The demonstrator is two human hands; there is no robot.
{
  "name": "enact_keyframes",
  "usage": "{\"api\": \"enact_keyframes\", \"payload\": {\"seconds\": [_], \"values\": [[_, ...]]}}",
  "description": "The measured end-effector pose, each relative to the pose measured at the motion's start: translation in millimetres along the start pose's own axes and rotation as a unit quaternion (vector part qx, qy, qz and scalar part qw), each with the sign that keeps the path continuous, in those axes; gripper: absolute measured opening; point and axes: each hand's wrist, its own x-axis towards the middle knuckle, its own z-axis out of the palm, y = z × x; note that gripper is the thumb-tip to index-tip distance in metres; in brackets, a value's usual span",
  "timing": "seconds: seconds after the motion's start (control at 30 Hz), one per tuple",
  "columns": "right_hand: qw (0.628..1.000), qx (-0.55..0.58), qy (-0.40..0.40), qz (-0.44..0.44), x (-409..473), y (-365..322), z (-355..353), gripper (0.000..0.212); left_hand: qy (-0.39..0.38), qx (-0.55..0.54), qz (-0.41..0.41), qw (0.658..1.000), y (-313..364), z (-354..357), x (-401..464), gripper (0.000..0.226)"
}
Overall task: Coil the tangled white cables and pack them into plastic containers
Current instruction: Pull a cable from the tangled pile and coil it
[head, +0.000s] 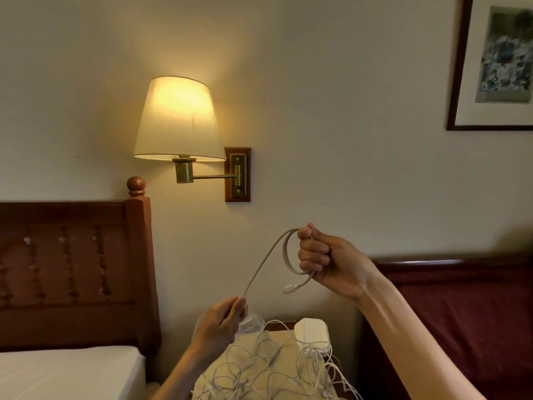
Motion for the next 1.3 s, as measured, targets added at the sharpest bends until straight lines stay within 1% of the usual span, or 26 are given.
{"api": "enact_keyframes", "payload": {"seconds": [0.03, 0.07, 0.13, 0.23, 0.3, 0.33, 0.43, 0.47, 0.57, 0.6, 0.67, 0.73, 0.8, 0.87, 0.93, 1.0, 1.07, 1.2, 1.3], "values": [[1.000, -0.014, 0.003, -0.005, -3.0, -2.4, 3.4, 0.029, 0.014, 0.035, -0.006, 0.999, -1.0, -0.5, -4.2, 0.047], [0.999, -0.039, 0.016, -0.012, -4.8, -2.4, 6.0, 0.029, 0.029, 0.098, -0.007, 0.995, 2.0, -0.5, -7.5, 0.044], [0.994, -0.100, 0.045, -0.029, -5.4, 5.6, 10.3, 0.032, 0.022, 0.242, -0.001, 0.970, 16.7, 1.1, -14.0, 0.039], [0.969, -0.218, 0.084, -0.080, -3.0, 31.7, 15.9, 0.033, -0.087, 0.389, 0.059, 0.915, 69.7, 8.6, -26.9, 0.043], [0.939, -0.298, 0.122, -0.118, -7.3, 49.7, 20.0, 0.032, -0.121, 0.440, 0.113, 0.882, 101.9, 12.9, -40.2, 0.039], [0.924, -0.333, 0.134, -0.132, -10.8, 57.0, 22.4, 0.032, -0.111, 0.453, 0.150, 0.872, 112.6, 12.4, -46.1, 0.038], [0.886, -0.416, 0.145, -0.142, -24.8, 76.1, 28.6, 0.035, -0.023, 0.496, 0.263, 0.827, 129.2, 3.5, -56.8, 0.034], [0.879, -0.433, 0.141, -0.142, -29.6, 81.2, 30.1, 0.036, -0.006, 0.502, 0.285, 0.817, 129.8, 0.2, -58.3, 0.032], [0.861, -0.472, 0.132, -0.133, -41.3, 87.6, 33.7, 0.041, 0.013, 0.519, 0.327, 0.789, 128.5, -3.7, -62.3, 0.024], [0.864, -0.470, 0.130, -0.123, -44.6, 86.8, 35.1, 0.041, 0.016, 0.523, 0.327, 0.787, 129.8, -4.1, -63.6, 0.027], [0.882, -0.445, 0.123, -0.097, -52.4, 84.8, 37.7, 0.041, 0.020, 0.523, 0.316, 0.791, 133.4, -5.1, -68.5, 0.043], [0.881, -0.456, 0.108, -0.068, -62.1, 85.0, 38.9, 0.040, 0.035, 0.511, 0.332, 0.792, 136.7, -5.8, -72.7, 0.051], [0.872, -0.482, 0.084, -0.040, -72.5, 87.2, 42.6, 0.039, 0.049, 0.493, 0.376, 0.783, 140.1, -5.8, -75.0, 0.048], [0.874, -0.478, 0.077, -0.038, -79.4, 86.6, 48.9, 0.039, 0.061, 0.479, 0.399, 0.780, 140.9, -6.1, -72.1, 0.045], [0.892, -0.442, 0.085, -0.045, -83.7, 82.8, 53.3, 0.040, 0.073, 0.454, 0.391, 0.798, 139.3, -4.5, -69.6, 0.049], [0.914, -0.398, 0.073, -0.038, -87.0, 81.4, 54.7, 0.041, 0.075, 0.414, 0.369, 0.829, 133.5, -1.0, -70.2, 0.051], [0.933, -0.356, 0.054, -0.015, -92.7, 84.3, 53.3, 0.040, 0.061, 0.375, 0.345, 0.858, 124.8, 2.5, -73.8, 0.049], [0.960, -0.274, 0.041, 0.041, -108.4, 93.1, 48.3, 0.037, 0.035, 0.316, 0.325, 0.891, 110.6, 7.0, -84.0, 0.051], [0.975, -0.214, 0.028, 0.043, -110.5, 88.9, 48.8, 0.038, 0.046, 0.245, 0.335, 0.908, 109.0, 11.6, -84.5, 0.042]]}}
